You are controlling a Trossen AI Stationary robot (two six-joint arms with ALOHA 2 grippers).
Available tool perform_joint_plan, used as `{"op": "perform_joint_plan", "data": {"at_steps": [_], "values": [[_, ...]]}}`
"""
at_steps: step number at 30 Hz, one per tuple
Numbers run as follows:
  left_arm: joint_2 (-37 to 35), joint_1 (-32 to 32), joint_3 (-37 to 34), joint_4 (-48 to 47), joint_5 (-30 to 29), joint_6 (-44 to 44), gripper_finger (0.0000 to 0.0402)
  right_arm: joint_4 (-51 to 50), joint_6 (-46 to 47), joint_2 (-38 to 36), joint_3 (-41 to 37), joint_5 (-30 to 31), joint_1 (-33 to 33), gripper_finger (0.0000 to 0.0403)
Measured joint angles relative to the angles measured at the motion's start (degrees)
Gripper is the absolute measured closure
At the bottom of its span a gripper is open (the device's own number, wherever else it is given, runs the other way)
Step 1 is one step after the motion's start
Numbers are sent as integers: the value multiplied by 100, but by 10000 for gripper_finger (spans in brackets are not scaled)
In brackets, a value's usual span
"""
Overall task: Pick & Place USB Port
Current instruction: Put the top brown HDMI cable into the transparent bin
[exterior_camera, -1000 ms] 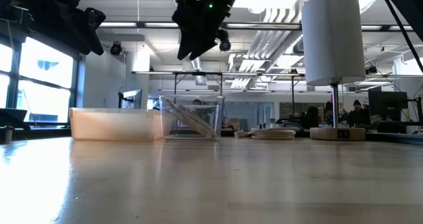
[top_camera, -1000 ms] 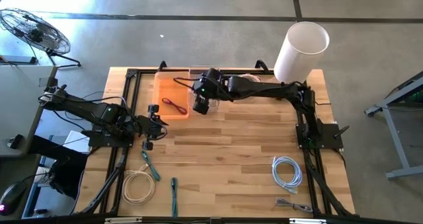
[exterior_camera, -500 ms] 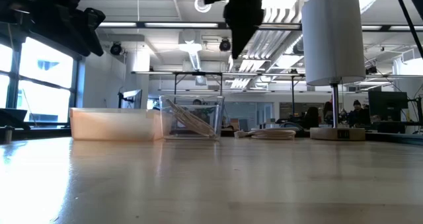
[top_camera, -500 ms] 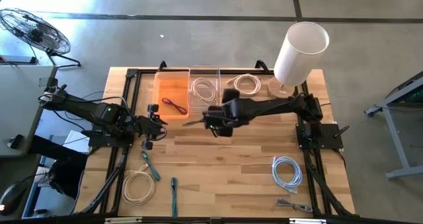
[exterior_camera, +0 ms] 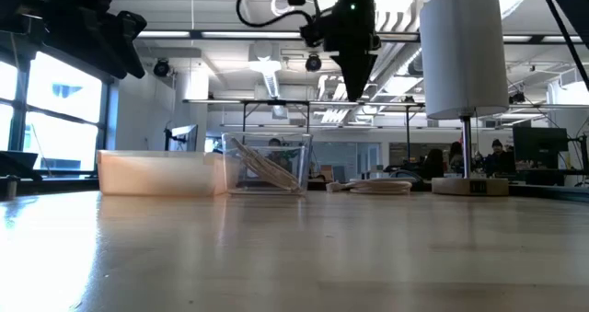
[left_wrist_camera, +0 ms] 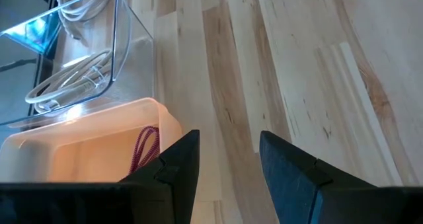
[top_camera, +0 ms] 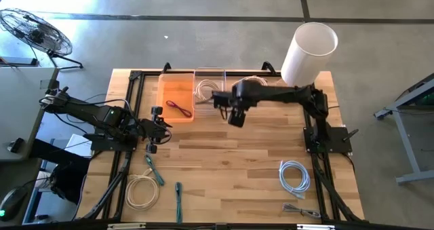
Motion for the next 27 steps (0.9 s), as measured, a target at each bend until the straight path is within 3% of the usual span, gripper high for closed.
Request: {"op": "perform_joint_plan", "data": {"at_steps": [14,27], "values": [[0,0,-2,-109,2,18,248,119,-281,115,-58,-437,-1131,144],[1,0,-4,-134,-95,21,248,1022,-631,133,-1854,-483,-1703,144]]}}
